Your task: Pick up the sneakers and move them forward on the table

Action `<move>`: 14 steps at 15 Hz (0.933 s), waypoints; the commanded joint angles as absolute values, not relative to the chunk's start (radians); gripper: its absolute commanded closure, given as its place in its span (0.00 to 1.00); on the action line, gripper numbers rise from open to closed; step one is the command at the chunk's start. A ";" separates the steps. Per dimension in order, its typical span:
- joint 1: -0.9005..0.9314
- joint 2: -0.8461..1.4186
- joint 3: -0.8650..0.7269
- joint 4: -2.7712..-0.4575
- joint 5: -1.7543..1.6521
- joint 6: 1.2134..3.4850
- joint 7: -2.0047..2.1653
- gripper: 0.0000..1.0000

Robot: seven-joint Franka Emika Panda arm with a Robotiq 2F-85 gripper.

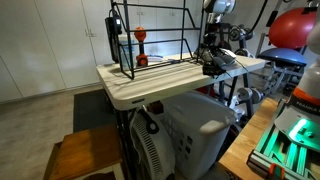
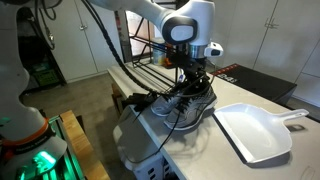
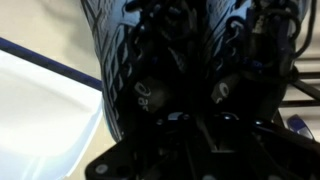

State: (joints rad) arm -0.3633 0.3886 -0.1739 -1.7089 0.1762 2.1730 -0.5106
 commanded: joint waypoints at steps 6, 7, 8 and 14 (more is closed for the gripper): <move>-0.431 0.417 -0.127 -1.469 0.334 2.087 -0.523 0.96; -0.441 0.426 -0.117 -1.438 0.362 2.077 -0.537 0.96; -0.446 0.441 -0.112 -1.406 0.383 2.085 -0.528 0.96; -0.484 0.580 -0.071 -1.175 0.495 2.097 -0.458 0.96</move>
State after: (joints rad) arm -0.4563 0.4819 -0.1079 -1.3433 0.4343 2.1207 -0.5183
